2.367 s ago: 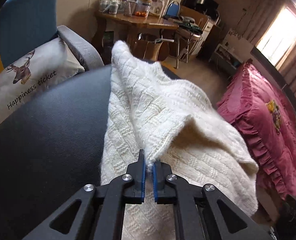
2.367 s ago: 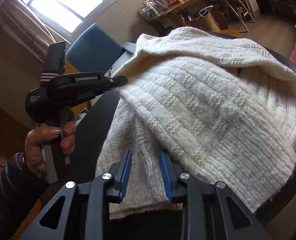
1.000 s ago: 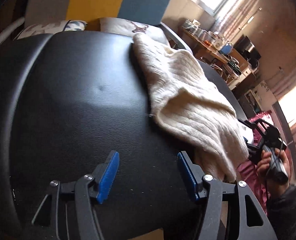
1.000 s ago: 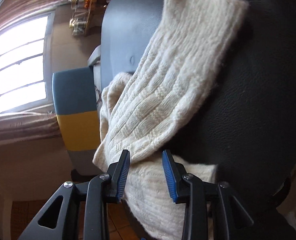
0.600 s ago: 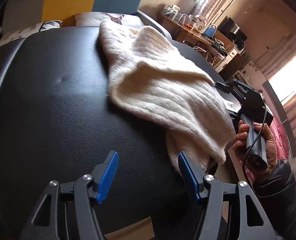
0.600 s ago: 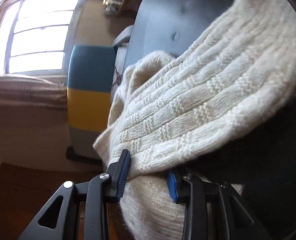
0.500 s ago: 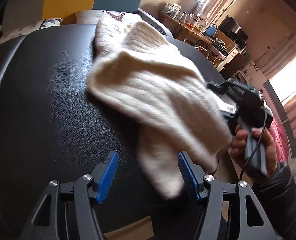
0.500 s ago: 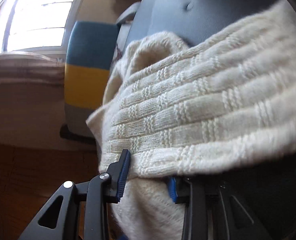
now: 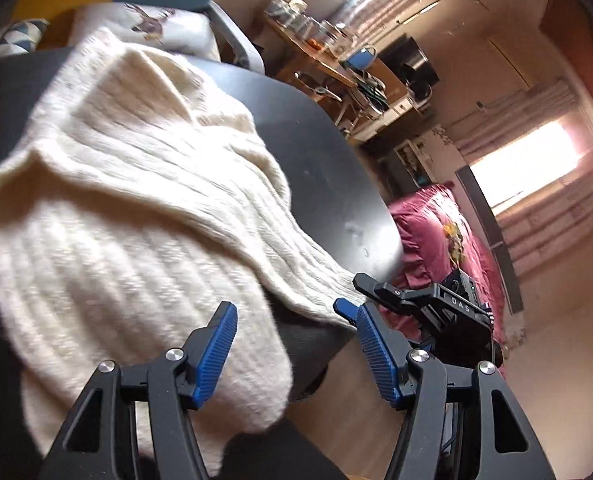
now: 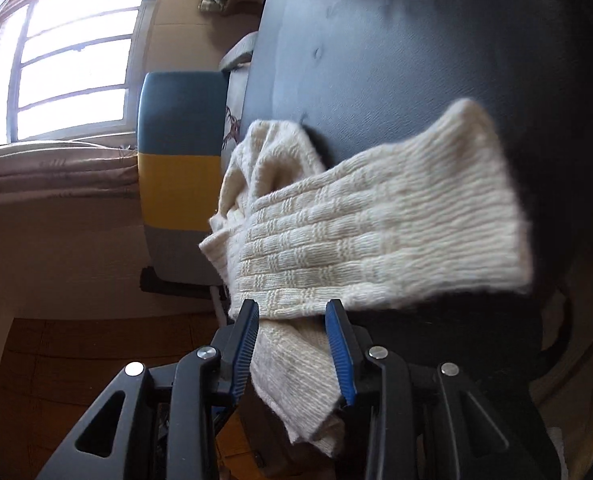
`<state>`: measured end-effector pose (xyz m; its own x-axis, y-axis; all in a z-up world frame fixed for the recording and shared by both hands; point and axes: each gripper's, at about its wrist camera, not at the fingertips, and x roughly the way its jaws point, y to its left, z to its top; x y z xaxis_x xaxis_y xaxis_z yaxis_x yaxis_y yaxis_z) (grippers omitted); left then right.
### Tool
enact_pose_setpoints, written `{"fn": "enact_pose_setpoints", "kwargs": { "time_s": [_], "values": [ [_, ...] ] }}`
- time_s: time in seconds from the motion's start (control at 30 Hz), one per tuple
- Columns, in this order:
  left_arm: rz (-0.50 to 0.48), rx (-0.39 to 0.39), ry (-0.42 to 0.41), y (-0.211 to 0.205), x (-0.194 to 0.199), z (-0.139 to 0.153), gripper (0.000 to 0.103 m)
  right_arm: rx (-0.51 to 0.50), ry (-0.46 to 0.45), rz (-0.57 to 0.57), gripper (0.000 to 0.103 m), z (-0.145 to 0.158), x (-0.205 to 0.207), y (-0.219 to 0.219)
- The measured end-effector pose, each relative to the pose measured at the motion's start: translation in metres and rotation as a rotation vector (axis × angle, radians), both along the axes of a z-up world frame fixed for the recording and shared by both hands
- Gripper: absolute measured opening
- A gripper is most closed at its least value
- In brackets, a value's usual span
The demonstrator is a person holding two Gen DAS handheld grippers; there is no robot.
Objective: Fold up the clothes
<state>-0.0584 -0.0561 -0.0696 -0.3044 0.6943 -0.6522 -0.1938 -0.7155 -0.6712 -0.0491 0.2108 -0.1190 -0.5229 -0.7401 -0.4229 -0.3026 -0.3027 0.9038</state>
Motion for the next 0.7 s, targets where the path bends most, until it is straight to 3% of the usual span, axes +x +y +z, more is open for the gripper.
{"fn": "enact_pose_setpoints", "kwargs": {
  "time_s": [0.17, 0.33, 0.47, 0.53, 0.6, 0.7],
  "values": [
    [0.013, 0.017, -0.150, 0.037, -0.023, -0.037, 0.062, 0.036, -0.001, -0.048, 0.039, -0.002, 0.019, 0.022],
    [0.064, -0.072, -0.131, 0.047, -0.034, -0.039, 0.060, 0.095, 0.053, -0.015, 0.040, -0.004, 0.026, 0.034],
    [0.109, -0.119, -0.115, 0.057, -0.042, -0.040, 0.058, 0.233, 0.103, 0.006, 0.040, 0.006, 0.023, 0.029],
    [0.123, -0.161, -0.111, 0.067, -0.046, -0.045, 0.049, 0.278, 0.116, 0.008, 0.040, 0.009, 0.025, 0.031],
    [0.134, -0.201, -0.121, 0.073, -0.048, -0.053, 0.007, 0.292, 0.124, 0.008, 0.040, 0.010, 0.027, 0.031],
    [0.141, -0.205, -0.105, 0.071, -0.045, -0.058, 0.007, 0.300, 0.121, 0.008, 0.040, 0.009, 0.028, 0.032]
  ]
}}
